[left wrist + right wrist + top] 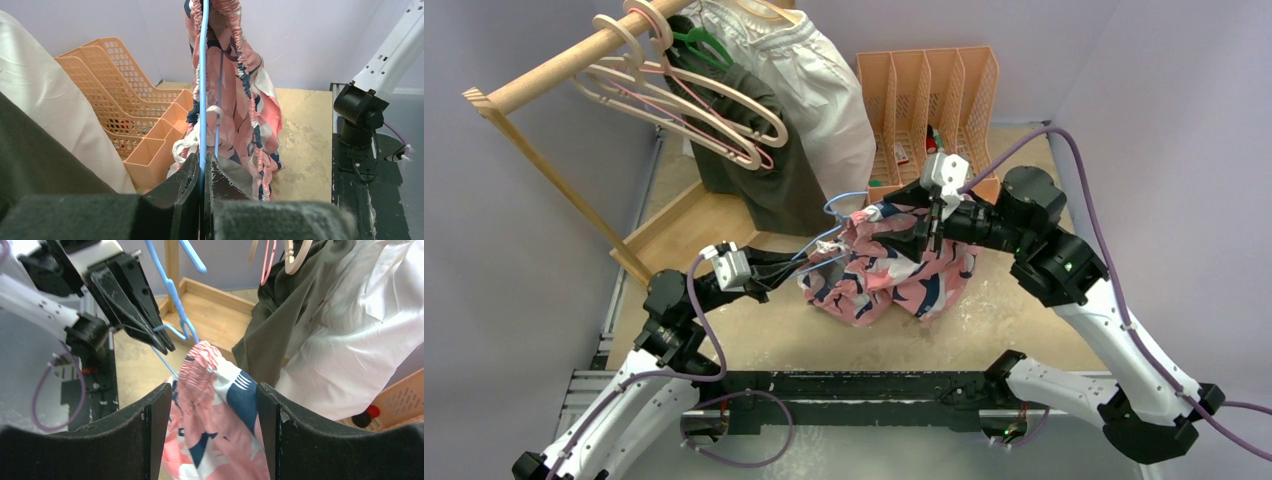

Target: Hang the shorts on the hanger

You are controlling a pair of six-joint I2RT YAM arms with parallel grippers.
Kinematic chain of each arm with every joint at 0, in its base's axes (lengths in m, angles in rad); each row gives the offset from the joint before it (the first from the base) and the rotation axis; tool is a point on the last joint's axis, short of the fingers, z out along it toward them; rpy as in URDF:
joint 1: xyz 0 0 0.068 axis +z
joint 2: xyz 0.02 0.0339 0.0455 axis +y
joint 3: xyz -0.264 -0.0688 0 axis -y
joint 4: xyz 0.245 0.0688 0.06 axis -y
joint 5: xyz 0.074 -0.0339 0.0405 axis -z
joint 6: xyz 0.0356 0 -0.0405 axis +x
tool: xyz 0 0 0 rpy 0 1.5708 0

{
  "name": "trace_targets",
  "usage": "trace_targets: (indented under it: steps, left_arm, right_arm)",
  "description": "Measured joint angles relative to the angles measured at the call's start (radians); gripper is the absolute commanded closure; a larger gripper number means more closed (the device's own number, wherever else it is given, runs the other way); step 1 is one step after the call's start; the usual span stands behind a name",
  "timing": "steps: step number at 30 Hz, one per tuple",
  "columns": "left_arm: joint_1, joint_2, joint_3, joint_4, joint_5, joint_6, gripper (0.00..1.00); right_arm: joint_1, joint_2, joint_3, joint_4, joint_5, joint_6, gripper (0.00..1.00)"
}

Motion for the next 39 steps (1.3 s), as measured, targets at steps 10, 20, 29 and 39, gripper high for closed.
trace_targets:
  steps: [10, 20, 29, 39]
  left_arm:
    - [0.000, 0.008, 0.000, 0.008, 0.037, 0.002, 1.00]
    - [0.000, 0.008, 0.000, -0.006, 0.037, 0.011, 1.00]
    - [0.000, 0.021, 0.006, -0.050, 0.005, 0.023, 0.93]
    - [0.000, 0.064, 0.152, -0.181, -0.164, -0.045, 0.38]
  right_arm:
    - [0.000, 0.126, 0.076, -0.090, -0.111, -0.176, 0.39]
    - [-0.001, 0.194, 0.080, -0.135, -0.229, -0.244, 0.59]
    - [-0.002, 0.197, 0.080, -0.174, -0.261, -0.283, 1.00]
    - [-0.001, 0.099, -0.019, -0.129, -0.238, -0.277, 1.00]
